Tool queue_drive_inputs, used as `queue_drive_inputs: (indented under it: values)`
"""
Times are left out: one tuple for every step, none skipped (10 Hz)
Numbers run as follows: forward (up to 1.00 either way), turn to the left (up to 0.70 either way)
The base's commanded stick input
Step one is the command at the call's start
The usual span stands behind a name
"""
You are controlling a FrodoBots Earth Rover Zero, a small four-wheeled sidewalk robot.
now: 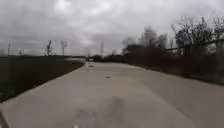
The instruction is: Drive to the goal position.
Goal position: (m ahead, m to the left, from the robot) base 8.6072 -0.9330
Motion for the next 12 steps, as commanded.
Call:
queue_drive_inputs:
  values:
    - [1.00, 0.39]
    - [1.00, 0.40]
    - [1.00, 0.23]
    - [1.00, 0.00]
    - [1.00, 0.00]
    - [1.00, 0.00]
    - [1.00, 0.00]
    - [1.00, 0.00]
    - [1.00, 0.00]
    - [1.00, 0.00]
    - [1.00, 0.00]
    - [1.00, 0.00]
